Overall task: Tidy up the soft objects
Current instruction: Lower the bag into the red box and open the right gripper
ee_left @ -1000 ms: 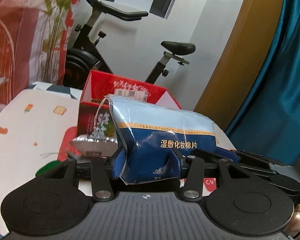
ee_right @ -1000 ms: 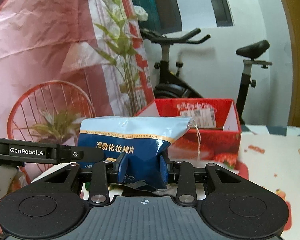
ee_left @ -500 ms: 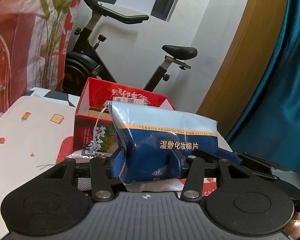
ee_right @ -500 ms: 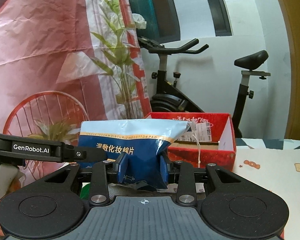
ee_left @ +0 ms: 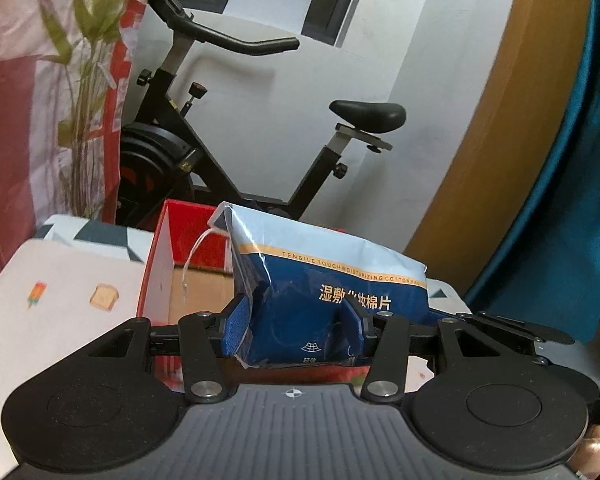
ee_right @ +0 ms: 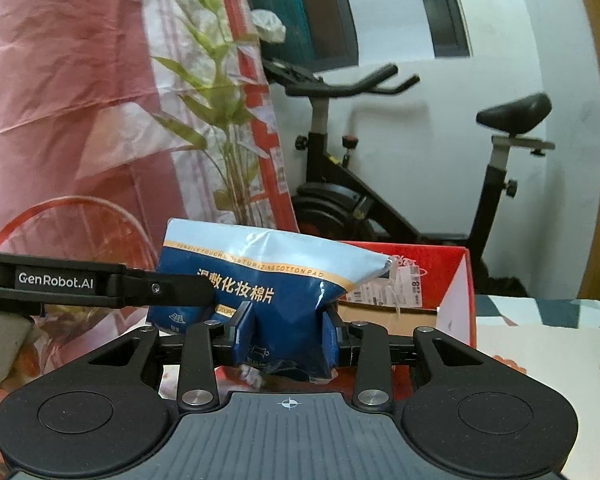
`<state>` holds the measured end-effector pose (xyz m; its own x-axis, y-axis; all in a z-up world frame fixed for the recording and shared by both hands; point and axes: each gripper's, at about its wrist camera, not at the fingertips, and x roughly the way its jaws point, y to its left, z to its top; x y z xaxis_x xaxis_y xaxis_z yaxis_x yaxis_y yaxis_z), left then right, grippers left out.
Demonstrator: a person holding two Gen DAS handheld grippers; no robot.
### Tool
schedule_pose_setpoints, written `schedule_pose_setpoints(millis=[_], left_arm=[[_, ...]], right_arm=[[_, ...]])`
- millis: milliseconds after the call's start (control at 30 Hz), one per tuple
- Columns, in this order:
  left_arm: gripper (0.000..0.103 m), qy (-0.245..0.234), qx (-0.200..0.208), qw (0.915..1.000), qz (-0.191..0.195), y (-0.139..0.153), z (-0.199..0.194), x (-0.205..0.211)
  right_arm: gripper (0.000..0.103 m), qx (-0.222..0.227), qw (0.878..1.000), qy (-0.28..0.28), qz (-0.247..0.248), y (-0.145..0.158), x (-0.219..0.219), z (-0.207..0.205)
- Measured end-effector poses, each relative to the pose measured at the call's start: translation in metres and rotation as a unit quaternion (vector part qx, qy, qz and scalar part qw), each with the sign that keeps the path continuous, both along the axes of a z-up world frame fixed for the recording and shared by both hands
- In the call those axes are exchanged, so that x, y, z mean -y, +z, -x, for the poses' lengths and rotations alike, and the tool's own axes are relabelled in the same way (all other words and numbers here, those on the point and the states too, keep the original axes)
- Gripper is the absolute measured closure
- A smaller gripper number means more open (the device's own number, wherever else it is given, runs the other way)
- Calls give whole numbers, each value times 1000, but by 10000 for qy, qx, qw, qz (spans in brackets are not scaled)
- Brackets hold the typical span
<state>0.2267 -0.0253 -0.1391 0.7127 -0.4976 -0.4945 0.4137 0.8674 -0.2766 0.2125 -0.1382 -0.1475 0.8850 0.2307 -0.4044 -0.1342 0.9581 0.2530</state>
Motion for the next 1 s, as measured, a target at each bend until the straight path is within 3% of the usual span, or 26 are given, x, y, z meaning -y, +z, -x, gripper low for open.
schedule_pose_setpoints(millis=[267,533,733,1000], left_arm=[[51,-71,-139,9999,39,0,-80,17],[47,59,-771,9970,-64,-36,-147,38],[47,-24,-1654,9858,-281,-80,-182,51],[47,-255,-2280,9708,-707,-111,-189,56]], right_arm=[[70,-318,9994,-101,-114,-2,42,-86],[70,-1068,9939,-57,257,-44,62,-159],[70,-1948,9806,73,228,-90,69,-190],[70,-3045,9522,49,-257,-128,74,-204]])
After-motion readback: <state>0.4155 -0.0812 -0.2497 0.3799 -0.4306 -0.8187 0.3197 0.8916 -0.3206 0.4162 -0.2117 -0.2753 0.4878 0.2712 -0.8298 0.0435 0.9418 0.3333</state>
